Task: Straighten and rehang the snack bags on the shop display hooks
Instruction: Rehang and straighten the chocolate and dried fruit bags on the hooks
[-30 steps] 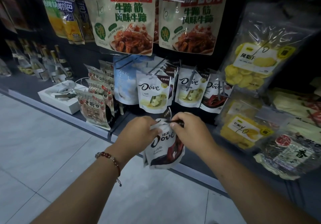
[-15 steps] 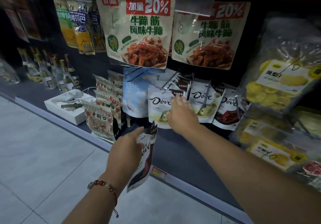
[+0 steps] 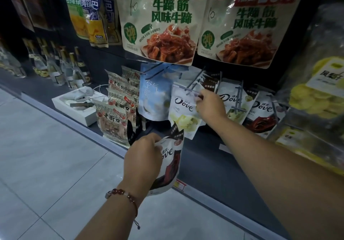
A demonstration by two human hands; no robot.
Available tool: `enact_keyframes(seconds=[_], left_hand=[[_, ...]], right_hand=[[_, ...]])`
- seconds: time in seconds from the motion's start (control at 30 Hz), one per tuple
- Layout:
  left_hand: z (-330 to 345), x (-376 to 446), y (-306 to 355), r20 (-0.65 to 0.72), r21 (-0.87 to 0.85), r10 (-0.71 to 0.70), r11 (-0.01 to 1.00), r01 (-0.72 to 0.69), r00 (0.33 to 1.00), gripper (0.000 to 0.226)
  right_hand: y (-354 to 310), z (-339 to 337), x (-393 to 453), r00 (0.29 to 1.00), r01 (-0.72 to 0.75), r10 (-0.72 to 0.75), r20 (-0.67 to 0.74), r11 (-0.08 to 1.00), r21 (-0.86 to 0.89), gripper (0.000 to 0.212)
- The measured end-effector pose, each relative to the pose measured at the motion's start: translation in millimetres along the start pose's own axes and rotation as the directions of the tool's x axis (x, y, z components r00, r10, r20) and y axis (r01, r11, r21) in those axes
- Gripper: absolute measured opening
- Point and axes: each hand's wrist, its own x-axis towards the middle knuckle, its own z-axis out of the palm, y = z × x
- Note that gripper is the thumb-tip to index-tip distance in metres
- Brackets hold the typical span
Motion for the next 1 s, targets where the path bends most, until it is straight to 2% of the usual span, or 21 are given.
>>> enact_keyframes(seconds=[0.1,0.27,0.4,0.6,0.7,0.87,1.0], left_hand=[[-0.1,-1.7,3.0,0.004,0.008,0.016,1.0,-0.016,1.0,0.012],[-2.8,-8.2,9.3,-0.017,-0.005,0.042,0.999,-0.042,0.999,0.012],[-5.8,-11.5,16.2,-0.079,-0.028,0.075,0.997,-0.077,0.994,0.011],[0.2,-14.6,26.3,-0.104,-0.036,0.145,0.988,-0.15,0.984,0.012],[7.5,-17.1,30.5,-0.084,-0.011,0.171,0.985,-0.173,0.982,0.012],[20.6,-15.5,30.8,-0.03,0.034,0.193,0.981,-0.192,0.981,0.011],[28.3,-11.8,34.4,-0.021,0.031,0.188,0.982,-0.187,0.982,0.011]], right_hand=[[-4.4,-7.5,-16.6,0.999,0.054,-0.054,-0.004,0.999,0.001,0.015],[-7.9,-27.0,-36.9,0.992,0.125,-0.125,0.001,0.992,-0.003,0.016],[7.1,-47.7,-60.6,0.993,0.114,-0.114,0.012,0.993,0.043,0.018],[42.0,-65.7,-105.3,0.994,0.107,-0.105,-0.024,0.986,0.125,0.018],[69.4,-69.3,-114.0,0.999,0.034,-0.032,-0.018,0.989,0.144,0.017],[98.4,-80.8,-109.7,0.997,0.066,-0.07,0.016,0.985,0.161,0.014],[104.0,-83.1,-96.8,0.999,0.033,-0.028,-0.029,0.984,0.177,0.015]])
